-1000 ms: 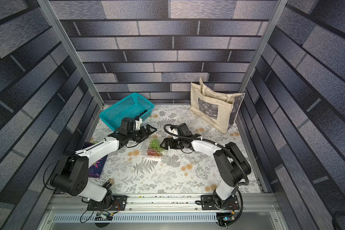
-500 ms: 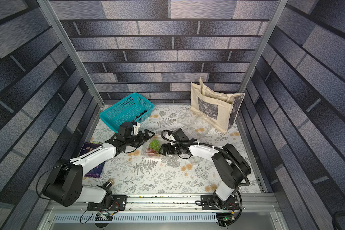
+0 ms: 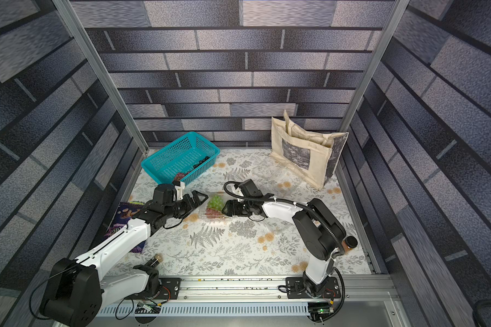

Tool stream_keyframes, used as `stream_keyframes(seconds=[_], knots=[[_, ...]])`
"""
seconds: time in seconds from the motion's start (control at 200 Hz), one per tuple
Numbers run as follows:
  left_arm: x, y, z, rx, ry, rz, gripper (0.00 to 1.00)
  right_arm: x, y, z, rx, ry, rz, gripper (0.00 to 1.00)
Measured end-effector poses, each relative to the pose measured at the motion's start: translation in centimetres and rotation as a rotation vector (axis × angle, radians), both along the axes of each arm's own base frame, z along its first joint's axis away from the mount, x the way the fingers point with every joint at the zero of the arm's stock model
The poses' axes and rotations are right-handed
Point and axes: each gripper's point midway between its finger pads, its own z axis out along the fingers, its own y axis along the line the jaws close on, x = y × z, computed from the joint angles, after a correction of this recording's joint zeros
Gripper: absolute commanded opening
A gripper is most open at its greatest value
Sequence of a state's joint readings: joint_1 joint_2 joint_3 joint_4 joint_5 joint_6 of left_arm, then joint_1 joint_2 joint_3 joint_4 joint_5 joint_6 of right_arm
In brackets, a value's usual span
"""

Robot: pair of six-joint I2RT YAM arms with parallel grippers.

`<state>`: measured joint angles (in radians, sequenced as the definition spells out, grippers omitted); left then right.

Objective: Pack grapes into containers
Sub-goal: Adjust the packing box at the center of the board.

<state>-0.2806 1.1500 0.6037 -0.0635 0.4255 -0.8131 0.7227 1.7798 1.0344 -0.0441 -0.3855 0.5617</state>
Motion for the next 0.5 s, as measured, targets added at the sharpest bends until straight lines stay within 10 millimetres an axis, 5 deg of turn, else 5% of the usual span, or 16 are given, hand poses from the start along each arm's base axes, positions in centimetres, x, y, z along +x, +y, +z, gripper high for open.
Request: stream_keyframes(seconds=[0.18,0.501], knots=[[-0.6,-0.1,-1.4,0.000,0.044,-0.008,1.00,2.6,1.6,0.2,-0.012,-0.020,-0.019,0.73],[1.4,-0.4,-1.6,-0.023,0.005,0.016,1.00,8.1,3.8,-0.2,-0.031,-0.041,-0.078,0.72]])
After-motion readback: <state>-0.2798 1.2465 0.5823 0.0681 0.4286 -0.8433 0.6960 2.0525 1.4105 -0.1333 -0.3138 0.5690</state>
